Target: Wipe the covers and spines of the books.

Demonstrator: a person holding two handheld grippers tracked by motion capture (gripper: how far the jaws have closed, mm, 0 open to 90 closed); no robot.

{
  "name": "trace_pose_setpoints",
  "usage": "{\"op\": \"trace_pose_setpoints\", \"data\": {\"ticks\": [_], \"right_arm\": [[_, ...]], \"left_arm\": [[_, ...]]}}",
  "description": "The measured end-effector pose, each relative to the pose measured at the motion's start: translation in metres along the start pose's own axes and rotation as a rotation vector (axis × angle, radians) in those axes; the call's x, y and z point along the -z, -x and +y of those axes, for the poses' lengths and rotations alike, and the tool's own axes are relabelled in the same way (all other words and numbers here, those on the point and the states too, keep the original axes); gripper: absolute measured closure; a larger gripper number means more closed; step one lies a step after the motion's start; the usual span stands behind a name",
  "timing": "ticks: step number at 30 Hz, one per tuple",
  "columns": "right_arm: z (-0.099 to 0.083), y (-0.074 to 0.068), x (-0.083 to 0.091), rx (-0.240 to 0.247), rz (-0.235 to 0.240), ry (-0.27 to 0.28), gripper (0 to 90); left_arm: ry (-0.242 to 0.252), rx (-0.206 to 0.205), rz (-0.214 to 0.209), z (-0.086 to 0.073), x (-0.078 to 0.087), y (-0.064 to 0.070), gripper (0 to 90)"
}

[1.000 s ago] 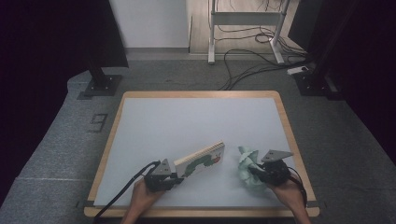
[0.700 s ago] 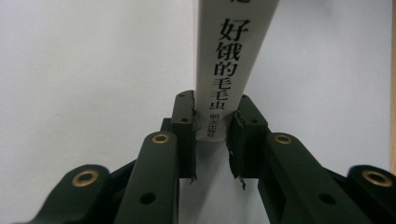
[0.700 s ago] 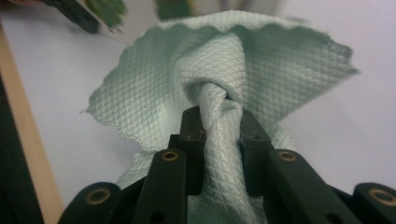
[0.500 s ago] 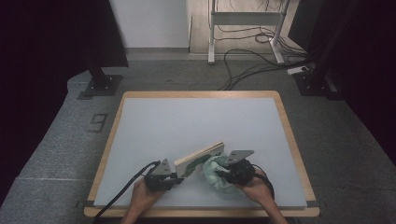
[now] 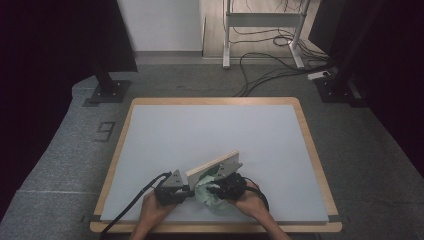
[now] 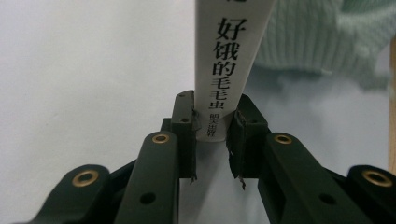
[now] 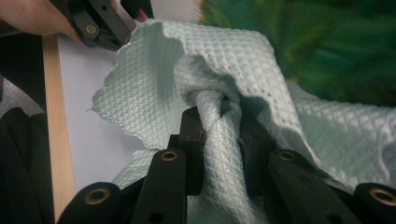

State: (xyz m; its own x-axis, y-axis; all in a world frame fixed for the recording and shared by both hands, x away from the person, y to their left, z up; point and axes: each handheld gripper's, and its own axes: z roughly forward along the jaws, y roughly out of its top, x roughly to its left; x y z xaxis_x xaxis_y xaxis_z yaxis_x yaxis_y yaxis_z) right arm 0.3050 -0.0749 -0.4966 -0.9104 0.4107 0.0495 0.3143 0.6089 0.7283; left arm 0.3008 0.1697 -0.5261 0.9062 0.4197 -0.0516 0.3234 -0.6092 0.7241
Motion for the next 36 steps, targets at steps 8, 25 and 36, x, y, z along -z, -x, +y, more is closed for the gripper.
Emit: {"op": "trace_pose_setpoints", "data": {"ticks": [8, 25, 36], "right_arm": [[-0.012, -0.002, -0.021, 0.013, 0.014, -0.026, 72.3], [-0.004, 0.014, 0.038, 0.000, -0.048, 0.067, 38.0], [-0.013, 0.041, 0.071, -0.061, -0.184, 0.096, 29.6]], "left_arm": [[-0.001, -0.007, 0.006, 0.000, 0.000, 0.001, 73.6], [-0.001, -0.006, 0.004, 0.000, 0.000, 0.001, 73.4], [-0.001, -0.008, 0.006, 0.000, 0.000, 0.001, 73.4]]}}
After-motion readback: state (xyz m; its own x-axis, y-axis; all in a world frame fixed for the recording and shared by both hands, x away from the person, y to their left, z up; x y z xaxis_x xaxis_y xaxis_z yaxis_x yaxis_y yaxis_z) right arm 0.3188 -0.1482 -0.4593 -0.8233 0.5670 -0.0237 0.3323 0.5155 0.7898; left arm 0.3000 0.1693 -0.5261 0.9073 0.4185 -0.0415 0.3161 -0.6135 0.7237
